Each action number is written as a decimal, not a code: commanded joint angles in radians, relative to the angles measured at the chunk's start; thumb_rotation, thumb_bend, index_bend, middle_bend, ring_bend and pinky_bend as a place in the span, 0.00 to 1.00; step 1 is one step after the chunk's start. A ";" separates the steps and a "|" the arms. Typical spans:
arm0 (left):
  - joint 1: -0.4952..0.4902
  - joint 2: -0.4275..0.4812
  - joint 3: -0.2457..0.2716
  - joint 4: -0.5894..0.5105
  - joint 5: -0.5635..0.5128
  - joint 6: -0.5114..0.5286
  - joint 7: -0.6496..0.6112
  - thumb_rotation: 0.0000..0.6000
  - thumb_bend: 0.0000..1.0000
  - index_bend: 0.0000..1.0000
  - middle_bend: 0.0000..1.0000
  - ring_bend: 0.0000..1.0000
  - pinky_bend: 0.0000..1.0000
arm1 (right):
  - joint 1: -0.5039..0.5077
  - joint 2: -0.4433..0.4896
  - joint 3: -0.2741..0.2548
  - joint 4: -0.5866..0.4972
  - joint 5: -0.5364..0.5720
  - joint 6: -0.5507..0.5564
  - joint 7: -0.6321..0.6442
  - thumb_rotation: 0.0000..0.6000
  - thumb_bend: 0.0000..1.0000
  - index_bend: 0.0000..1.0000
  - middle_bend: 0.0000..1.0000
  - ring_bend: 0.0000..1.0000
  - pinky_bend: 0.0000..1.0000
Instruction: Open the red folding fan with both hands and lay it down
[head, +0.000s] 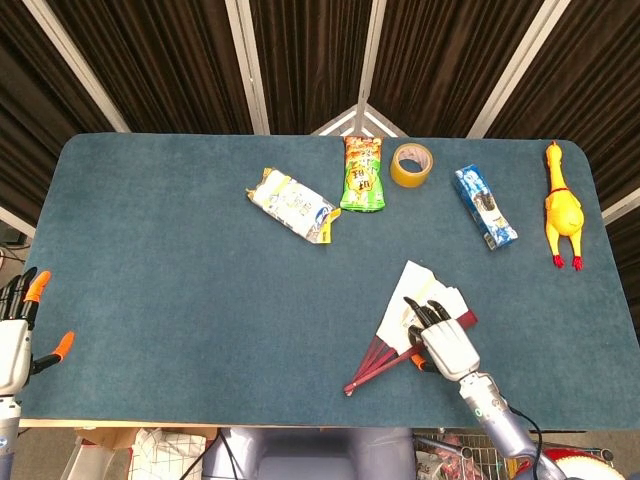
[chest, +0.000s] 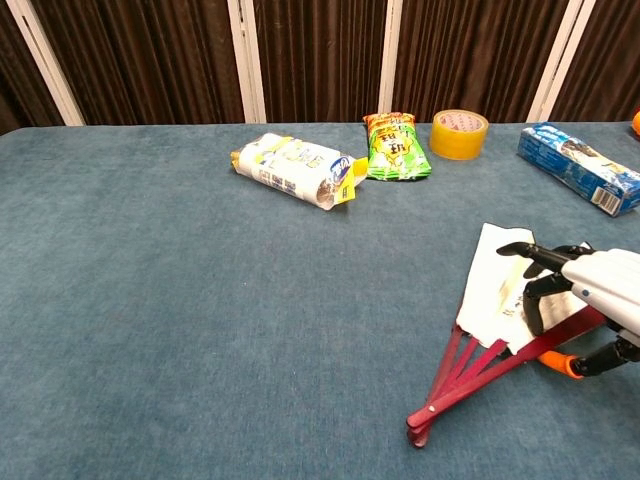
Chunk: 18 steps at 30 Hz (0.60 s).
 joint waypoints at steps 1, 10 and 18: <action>0.000 0.000 0.000 0.001 -0.001 -0.001 0.000 1.00 0.38 0.09 0.00 0.00 0.08 | 0.002 0.004 -0.001 -0.003 -0.003 0.005 0.004 1.00 0.36 0.65 0.10 0.24 0.15; 0.001 0.001 0.001 -0.002 0.002 0.002 -0.004 1.00 0.38 0.09 0.00 0.00 0.08 | 0.017 0.056 0.021 -0.069 -0.013 0.041 -0.007 1.00 0.38 0.68 0.11 0.24 0.15; 0.002 0.003 0.002 -0.004 0.005 0.005 -0.008 1.00 0.38 0.10 0.00 0.00 0.08 | 0.032 0.105 0.045 -0.143 -0.022 0.067 -0.019 1.00 0.39 0.72 0.12 0.24 0.15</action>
